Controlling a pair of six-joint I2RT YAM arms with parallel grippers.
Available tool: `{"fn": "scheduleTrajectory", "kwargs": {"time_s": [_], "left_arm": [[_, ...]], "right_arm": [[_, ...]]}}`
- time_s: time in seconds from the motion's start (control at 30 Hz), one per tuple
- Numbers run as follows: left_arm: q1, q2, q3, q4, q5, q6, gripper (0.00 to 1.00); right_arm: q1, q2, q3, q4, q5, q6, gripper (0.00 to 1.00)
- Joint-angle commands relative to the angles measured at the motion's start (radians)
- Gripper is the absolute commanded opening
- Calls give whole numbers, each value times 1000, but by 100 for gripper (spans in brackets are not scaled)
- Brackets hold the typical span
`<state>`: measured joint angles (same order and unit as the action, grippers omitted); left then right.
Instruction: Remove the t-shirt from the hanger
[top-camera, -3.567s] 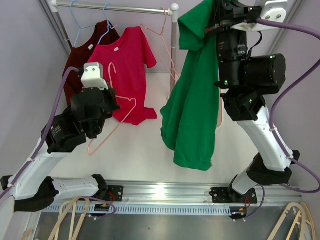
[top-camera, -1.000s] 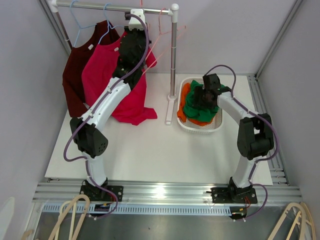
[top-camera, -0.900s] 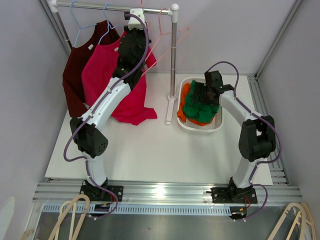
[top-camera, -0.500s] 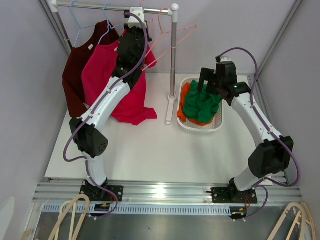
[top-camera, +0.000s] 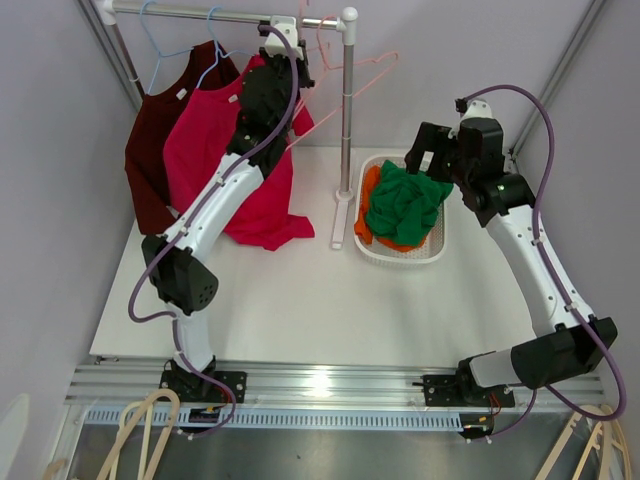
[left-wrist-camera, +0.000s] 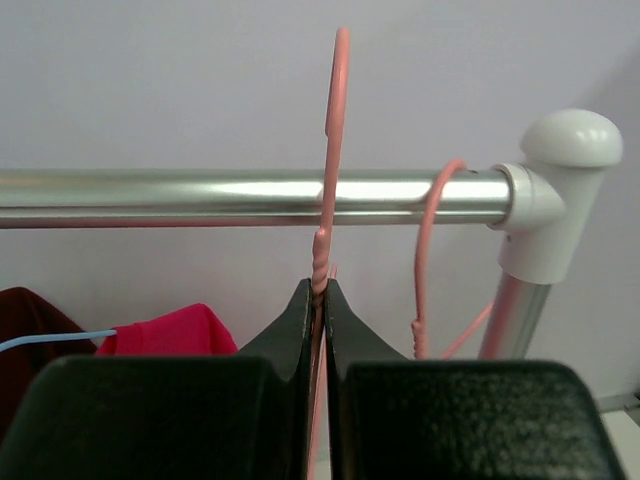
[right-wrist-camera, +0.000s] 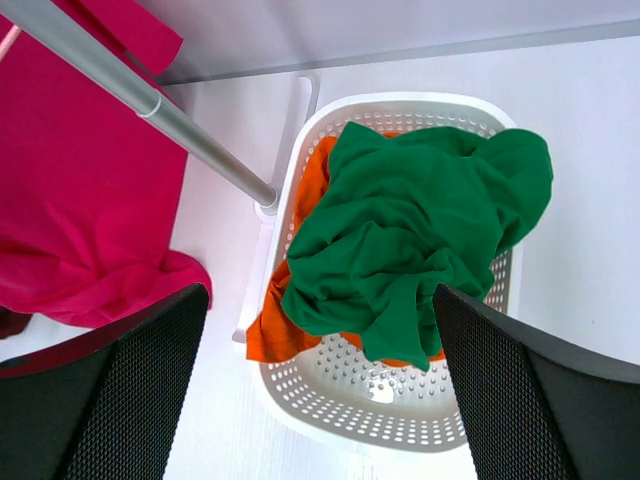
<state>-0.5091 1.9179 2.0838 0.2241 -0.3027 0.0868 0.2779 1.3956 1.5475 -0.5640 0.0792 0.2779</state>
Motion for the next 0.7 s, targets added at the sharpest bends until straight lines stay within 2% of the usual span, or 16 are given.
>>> {"fn": "scheduleTrajectory", "kwargs": {"time_s": [0.0, 0.13, 0.17, 0.37, 0.67], "left_arm": [[-9, 7, 51, -12, 103, -42, 2], [-8, 7, 52, -35, 154, -47, 8], [-9, 7, 53, -38, 152, -45, 15], [-9, 9, 55, -49, 128, -39, 38], [-8, -49, 67, -110, 125, -41, 43]], "right_arm": [[-8, -17, 29, 7, -13, -9, 99], [-9, -21, 14, 10, -32, 0, 99], [-9, -24, 13, 12, -38, 1, 99], [-9, -32, 6, 16, -56, 4, 100], [-9, -21, -4, 29, -67, 12, 100]]}}
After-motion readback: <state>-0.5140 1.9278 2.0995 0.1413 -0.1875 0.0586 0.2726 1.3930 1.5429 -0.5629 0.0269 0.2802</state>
